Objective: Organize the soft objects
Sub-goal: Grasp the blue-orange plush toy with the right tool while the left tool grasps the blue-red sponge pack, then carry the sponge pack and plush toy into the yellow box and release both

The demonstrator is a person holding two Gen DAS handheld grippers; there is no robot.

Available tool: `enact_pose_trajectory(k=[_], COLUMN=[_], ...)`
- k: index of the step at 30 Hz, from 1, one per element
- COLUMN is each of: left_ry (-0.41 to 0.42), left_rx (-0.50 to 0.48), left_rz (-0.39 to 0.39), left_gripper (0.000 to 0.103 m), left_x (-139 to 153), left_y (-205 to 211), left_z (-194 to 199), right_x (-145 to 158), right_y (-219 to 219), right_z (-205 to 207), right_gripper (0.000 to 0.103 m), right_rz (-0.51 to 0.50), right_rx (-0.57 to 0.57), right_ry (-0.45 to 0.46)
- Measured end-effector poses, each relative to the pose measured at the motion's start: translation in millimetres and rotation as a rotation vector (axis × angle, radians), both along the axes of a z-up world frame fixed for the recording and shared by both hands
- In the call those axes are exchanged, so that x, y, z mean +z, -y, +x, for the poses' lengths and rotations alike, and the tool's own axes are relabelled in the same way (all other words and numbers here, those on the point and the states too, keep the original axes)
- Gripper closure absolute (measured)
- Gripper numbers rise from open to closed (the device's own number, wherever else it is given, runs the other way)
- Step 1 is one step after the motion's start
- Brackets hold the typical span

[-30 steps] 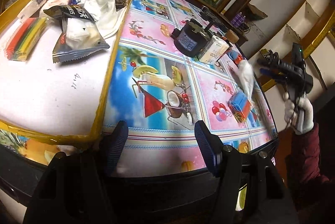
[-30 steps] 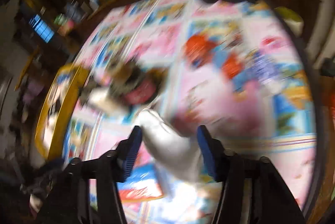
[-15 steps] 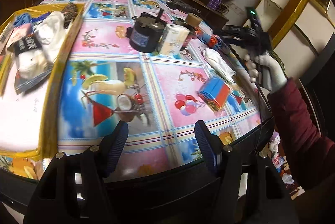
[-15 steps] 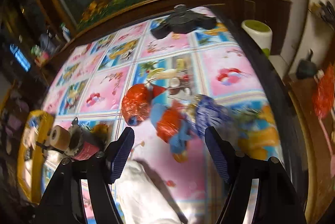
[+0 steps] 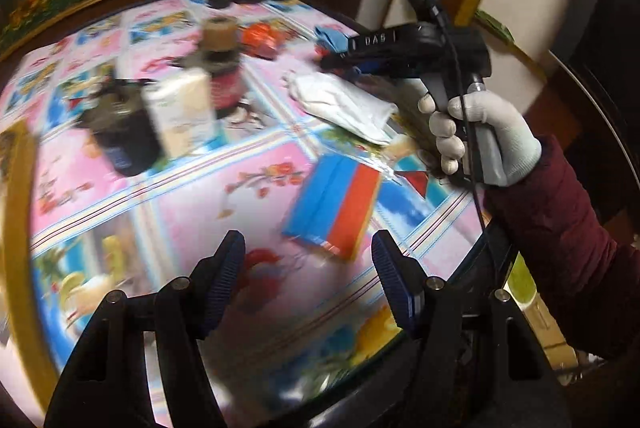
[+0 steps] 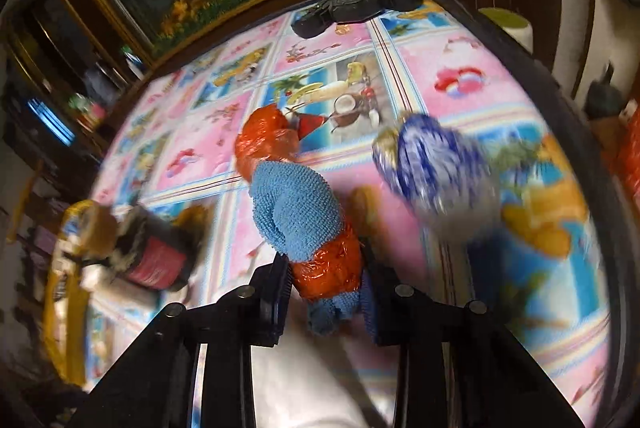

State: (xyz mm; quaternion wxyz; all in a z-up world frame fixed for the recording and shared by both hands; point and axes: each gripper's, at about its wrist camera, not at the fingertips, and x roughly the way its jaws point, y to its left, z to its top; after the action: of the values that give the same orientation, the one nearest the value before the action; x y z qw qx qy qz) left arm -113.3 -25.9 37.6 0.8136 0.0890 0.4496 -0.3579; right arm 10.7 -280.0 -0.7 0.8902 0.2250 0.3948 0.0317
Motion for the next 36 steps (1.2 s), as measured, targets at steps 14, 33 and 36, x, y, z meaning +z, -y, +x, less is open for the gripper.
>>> enact_pose_trajectory(k=[14, 33, 36], left_ry=[0.050, 0.047, 0.081], left_rx=[-0.056, 0.387, 0.519], left_rz=[0.095, -0.184, -0.158], left_gripper=[0.032, 0.056, 0.056], left_x=[-29.3, 34.6, 36.5], left_y=[65.8, -144.5, -198.7], left_z=[17.2, -12.4, -18.0], right_x=[-12.0, -0.5, 22.6], right_y=[20.6, 19.3, 8.1], right_z=[-15.1, -26.2, -43.5], right_gripper=[0.072, 0.073, 0.073], right_rz=[0.088, 0.014, 0.034], right_rx=[-0.015, -0.064, -0.036], right_ry=[0.053, 0.065, 0.117])
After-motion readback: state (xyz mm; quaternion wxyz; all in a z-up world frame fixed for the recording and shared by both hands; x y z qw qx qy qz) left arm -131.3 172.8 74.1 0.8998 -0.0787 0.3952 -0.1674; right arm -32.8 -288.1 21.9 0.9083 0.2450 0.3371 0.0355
